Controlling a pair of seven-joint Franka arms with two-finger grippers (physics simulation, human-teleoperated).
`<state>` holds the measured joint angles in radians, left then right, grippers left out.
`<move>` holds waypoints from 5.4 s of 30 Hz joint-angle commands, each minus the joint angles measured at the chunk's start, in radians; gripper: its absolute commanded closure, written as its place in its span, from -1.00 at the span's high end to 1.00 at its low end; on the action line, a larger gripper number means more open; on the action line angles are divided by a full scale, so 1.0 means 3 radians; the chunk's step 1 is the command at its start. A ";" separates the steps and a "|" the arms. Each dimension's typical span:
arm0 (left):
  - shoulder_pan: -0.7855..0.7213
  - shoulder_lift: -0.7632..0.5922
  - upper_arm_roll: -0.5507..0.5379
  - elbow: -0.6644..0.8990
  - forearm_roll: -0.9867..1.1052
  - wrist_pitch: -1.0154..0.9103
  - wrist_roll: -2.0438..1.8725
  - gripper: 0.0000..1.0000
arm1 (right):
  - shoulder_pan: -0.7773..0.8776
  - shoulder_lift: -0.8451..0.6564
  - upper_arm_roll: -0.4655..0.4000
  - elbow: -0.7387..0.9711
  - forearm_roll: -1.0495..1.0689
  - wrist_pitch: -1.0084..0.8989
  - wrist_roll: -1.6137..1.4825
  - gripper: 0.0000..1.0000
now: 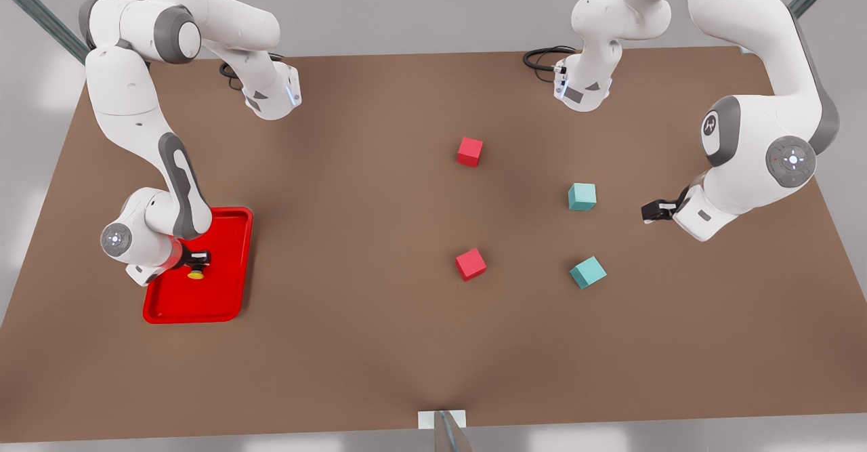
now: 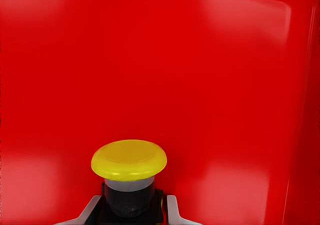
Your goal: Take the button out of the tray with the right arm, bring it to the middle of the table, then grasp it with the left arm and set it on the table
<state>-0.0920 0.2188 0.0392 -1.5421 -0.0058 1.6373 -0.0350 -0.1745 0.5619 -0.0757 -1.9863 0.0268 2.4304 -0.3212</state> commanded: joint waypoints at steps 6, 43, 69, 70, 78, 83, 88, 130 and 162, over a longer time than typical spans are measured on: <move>0.0000 -0.0003 0.0002 0.0007 -0.0001 0.0008 -0.0001 1.00 | 0.0019 -0.0007 0.0002 -0.0001 0.0003 -0.0017 -0.0003 0.06; 0.0010 0.0063 0.0002 0.0007 -0.0006 0.0070 -0.0001 1.00 | 0.3639 0.0796 0.0058 0.2075 0.1138 -0.0493 0.5151 -0.10; -0.0255 0.0114 -0.0018 0.0007 -0.0006 0.0039 -0.0174 1.00 | 0.1728 -0.0865 0.0058 0.2004 0.0382 -0.3566 0.1158 1.00; -0.0771 0.0114 -0.0018 0.0017 -0.0006 -0.0022 -0.1185 1.00 | 0.1451 -0.1146 0.0068 0.1902 0.0136 -0.3561 0.1107 1.00; -0.2363 0.1444 -0.0013 0.0078 -0.0461 0.1752 -0.4276 1.00 | 0.0945 -0.1658 0.0549 0.1942 -0.0631 -0.3551 0.0938 1.00; -0.2240 0.1474 0.0002 0.0186 -0.0431 0.1752 -0.4219 1.00 | 0.0868 -0.1556 0.0523 0.2024 -0.0621 -0.3546 0.0948 1.00; -0.2311 0.1464 -0.0003 -0.0581 0.0024 0.2309 -0.2497 1.00 | 0.0812 -0.1454 0.0539 0.2091 -0.0708 -0.3546 0.0912 1.00; -0.2199 0.1357 -0.0131 -0.1139 -0.0134 0.3066 -0.1862 0.53 | 0.0485 -0.1101 0.0518 0.2265 -0.0478 -0.3689 0.1066 1.00; -0.2178 0.1413 -0.0131 -0.1077 -0.0155 0.2954 -0.1883 -0.02 | 0.0495 -0.1080 0.0523 0.2260 -0.0478 -0.3694 0.1086 1.00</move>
<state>-0.7451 0.6432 -0.0003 -1.8669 -0.0512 2.5362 -0.6108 -0.0267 0.2389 0.0813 -1.3084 -0.1169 1.3227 0.0051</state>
